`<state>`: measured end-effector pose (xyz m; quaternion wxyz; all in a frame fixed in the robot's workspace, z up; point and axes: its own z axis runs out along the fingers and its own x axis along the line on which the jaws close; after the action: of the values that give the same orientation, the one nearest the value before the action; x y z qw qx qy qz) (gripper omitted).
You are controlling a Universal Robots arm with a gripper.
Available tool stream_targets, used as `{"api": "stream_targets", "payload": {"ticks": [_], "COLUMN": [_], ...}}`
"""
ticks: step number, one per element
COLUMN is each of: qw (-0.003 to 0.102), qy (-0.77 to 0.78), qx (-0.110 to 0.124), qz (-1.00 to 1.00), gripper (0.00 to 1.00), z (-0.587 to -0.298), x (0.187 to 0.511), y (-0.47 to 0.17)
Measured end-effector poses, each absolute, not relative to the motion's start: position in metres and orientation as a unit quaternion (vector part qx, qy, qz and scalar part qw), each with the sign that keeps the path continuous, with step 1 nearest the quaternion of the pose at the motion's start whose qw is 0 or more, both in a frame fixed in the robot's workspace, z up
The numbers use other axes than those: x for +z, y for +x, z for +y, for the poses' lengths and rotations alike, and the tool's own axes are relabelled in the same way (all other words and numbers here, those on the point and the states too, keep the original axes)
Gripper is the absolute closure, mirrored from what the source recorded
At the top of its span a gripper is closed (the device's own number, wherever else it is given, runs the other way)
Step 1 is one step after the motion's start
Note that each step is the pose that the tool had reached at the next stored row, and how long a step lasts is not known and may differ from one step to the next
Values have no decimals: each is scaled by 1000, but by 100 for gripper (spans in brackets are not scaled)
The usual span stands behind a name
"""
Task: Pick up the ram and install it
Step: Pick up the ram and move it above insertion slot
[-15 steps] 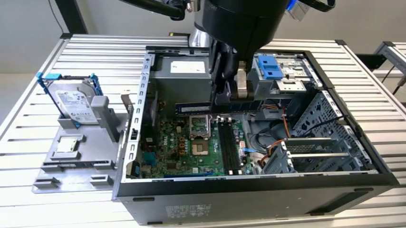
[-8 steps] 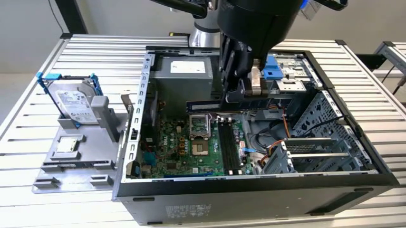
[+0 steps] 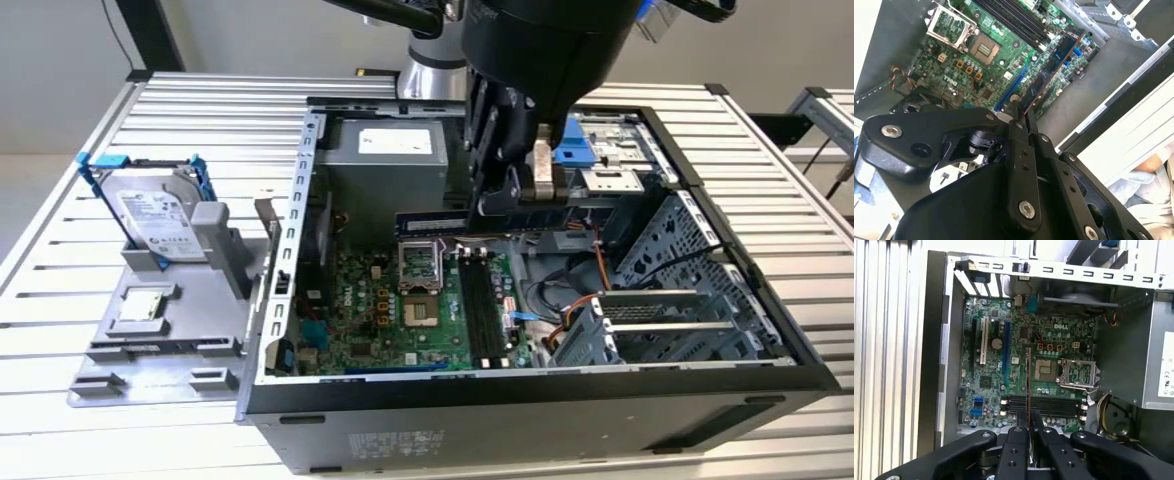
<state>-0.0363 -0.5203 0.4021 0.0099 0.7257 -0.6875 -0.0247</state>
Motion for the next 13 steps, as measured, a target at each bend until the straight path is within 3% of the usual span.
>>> {"api": "stream_targets", "payload": {"ticks": [13], "qw": [10], "qy": [726], "qx": [-25], "qz": [-687], "gripper": [100], "z": [-513], "x": [402], "y": [-32]}}
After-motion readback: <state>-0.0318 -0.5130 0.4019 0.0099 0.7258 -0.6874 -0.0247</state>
